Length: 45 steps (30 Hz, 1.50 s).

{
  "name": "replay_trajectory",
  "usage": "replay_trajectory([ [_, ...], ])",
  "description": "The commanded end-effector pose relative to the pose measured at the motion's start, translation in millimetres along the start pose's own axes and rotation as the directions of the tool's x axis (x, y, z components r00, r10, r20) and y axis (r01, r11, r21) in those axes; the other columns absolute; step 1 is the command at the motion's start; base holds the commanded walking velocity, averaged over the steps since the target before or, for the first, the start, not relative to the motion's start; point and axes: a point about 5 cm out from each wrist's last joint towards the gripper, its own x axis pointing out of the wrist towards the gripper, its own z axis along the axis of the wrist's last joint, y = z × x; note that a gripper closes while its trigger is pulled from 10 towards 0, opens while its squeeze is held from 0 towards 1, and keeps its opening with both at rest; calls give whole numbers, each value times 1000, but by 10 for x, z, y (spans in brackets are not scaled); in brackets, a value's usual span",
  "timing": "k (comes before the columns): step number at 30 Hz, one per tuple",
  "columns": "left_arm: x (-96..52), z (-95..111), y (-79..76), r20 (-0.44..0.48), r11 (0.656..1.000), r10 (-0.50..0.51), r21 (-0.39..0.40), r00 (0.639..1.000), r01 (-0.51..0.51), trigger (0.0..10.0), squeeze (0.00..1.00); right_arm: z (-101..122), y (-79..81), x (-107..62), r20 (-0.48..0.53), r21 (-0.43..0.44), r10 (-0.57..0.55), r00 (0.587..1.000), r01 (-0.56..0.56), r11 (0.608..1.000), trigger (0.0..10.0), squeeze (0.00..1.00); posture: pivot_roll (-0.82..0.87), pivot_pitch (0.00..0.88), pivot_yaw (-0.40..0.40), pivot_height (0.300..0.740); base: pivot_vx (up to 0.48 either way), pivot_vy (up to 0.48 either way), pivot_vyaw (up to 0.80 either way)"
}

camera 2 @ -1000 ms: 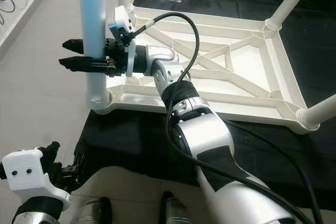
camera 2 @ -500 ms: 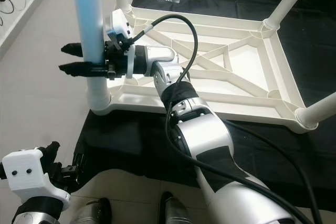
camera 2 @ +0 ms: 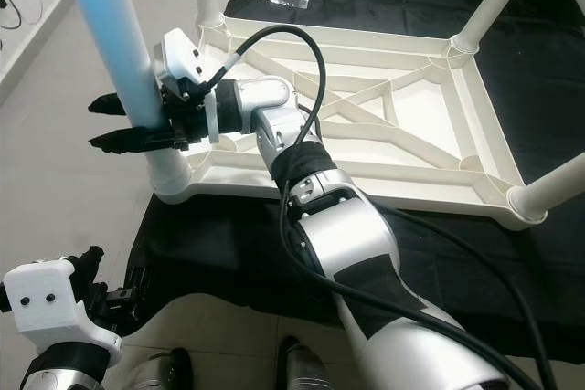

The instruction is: Building children table

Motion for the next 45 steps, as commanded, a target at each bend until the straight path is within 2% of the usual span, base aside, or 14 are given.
replay_trajectory([
  [1, -49, -52, -165, -31, 998, -54, -39, 998, 52, 10000, 0, -355, 169, -7, -138, 143, 112, 984, -92, 985, 10000, 0, 90, 303, -109, 740, 0, 0, 0],
  [6, -37, -52, -170, -28, 998, -52, -38, 998, 51, 10000, 0, -380, 177, -42, -183, 180, 141, 973, -108, 978, 10000, 0, 86, 304, -112, 740, 0, 0, 0],
  [17, -36, -46, -162, -22, 998, -47, -32, 999, 46, 10000, 0, -439, 137, -66, -273, 230, 79, 959, -15, 973, 10000, 0, 87, 307, -116, 740, 0, 0, 0],
  [21, -38, -49, -155, -23, 999, -44, -31, 999, 43, 10000, 0, -424, 136, -92, -248, 251, 88, 965, -24, 968, 10000, 0, 87, 307, -116, 740, 0, 0, 0],
  [23, -36, -53, -156, -22, 999, -43, -30, 999, 42, 10000, 0, -372, 138, -137, -146, 308, 104, 984, -54, 950, 10000, 0, 87, 307, -116, 740, 0, 0, 0],
  [26, -37, -49, -156, -20, 999, -40, -30, 999, 39, 10000, 0, -395, 121, -128, -135, 335, 48, 990, 0, 942, 10000, 0, 84, 306, -119, 740, 0, 0, 0],
  [29, -37, -49, -155, -20, 999, -39, -29, 999, 39, 10000, 0, -416, 116, -121, -153, 327, 25, 988, 27, 945, 10000, 0, 84, 306, -119, 740, 0, 0, 0],
  [33, -34, -48, -152, -18, 999, -37, -26, 999, 37, 10000, 0, -465, 88, -115, -190, 313, -66, 980, 124, 942, 10000, 0, 85, 305, -119, 740, 0, 0, 0],
  [41, -21, -46, -142, -14, 999, -37, -24, 999, 37, 10000, 0, -510, 119, -180, -187, 323, -62, 980, 121, 939, 10000, 0, 86, 301, -114, 740, 0, 0, 0],
  [45, -7, -46, -133, -11, 999, -38, -20, 999, 38, 10000, 0, -592, 139, -249, -235, 293, -106, 966, 174, 940, 10000, 0, 86, 298, -111, 740, 0, 0, 0],
])
